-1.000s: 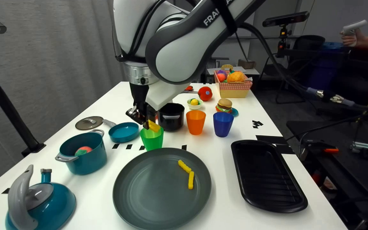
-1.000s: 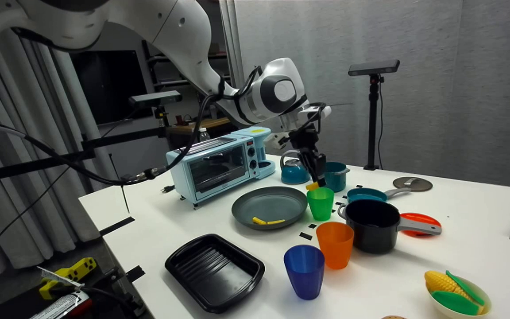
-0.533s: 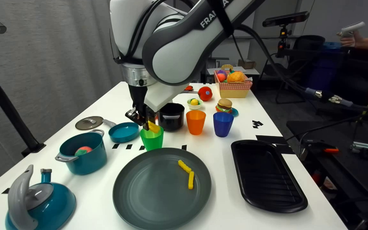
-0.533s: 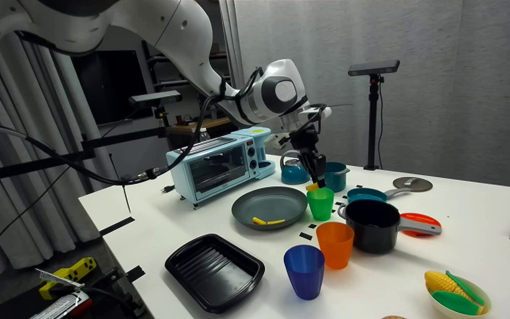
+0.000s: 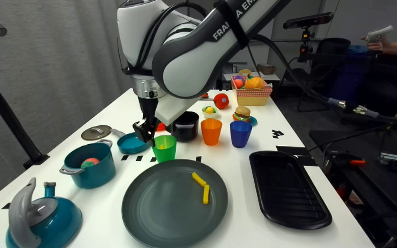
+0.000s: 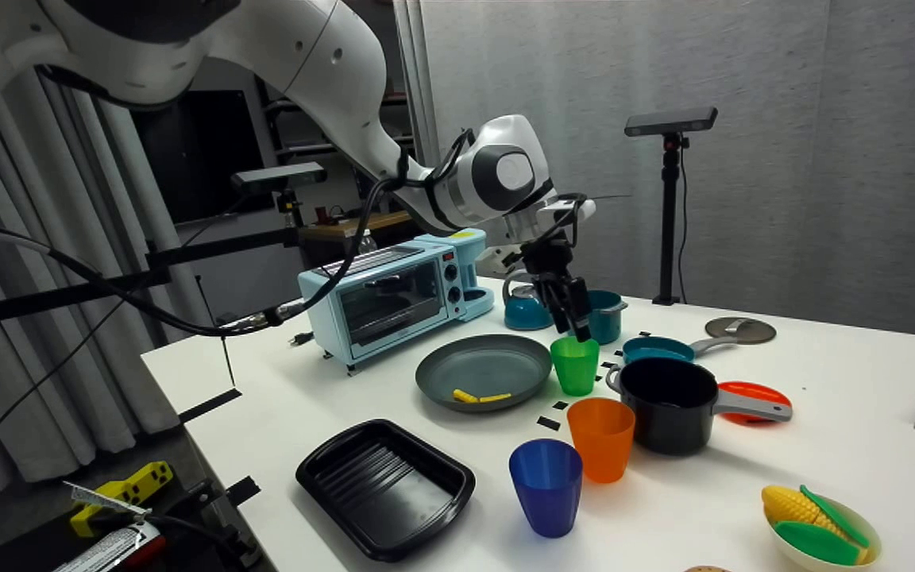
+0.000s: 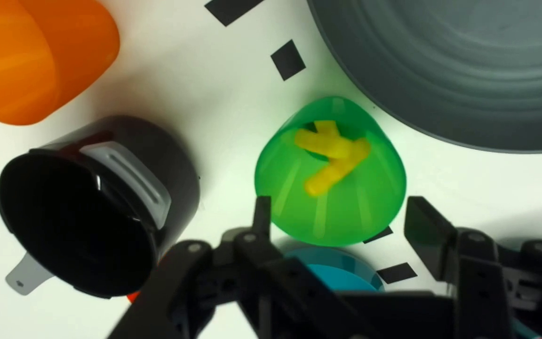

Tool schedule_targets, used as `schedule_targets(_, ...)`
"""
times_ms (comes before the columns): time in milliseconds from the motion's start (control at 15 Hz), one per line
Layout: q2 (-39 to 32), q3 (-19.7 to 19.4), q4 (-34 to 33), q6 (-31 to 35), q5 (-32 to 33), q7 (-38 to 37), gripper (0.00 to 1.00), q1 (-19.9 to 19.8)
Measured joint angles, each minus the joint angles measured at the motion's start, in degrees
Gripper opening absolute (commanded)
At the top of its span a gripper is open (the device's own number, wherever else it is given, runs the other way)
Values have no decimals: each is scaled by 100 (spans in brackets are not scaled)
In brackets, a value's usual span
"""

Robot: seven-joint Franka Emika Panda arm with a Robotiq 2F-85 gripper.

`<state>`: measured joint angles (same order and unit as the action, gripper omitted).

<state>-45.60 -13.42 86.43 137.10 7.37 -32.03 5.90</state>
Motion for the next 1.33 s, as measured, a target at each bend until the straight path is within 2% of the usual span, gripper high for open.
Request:
schedule_targets(800,72,25,-59,8,0,0,100,123)
schedule_targets(1333,366,317,333,9,0,15,100,285)
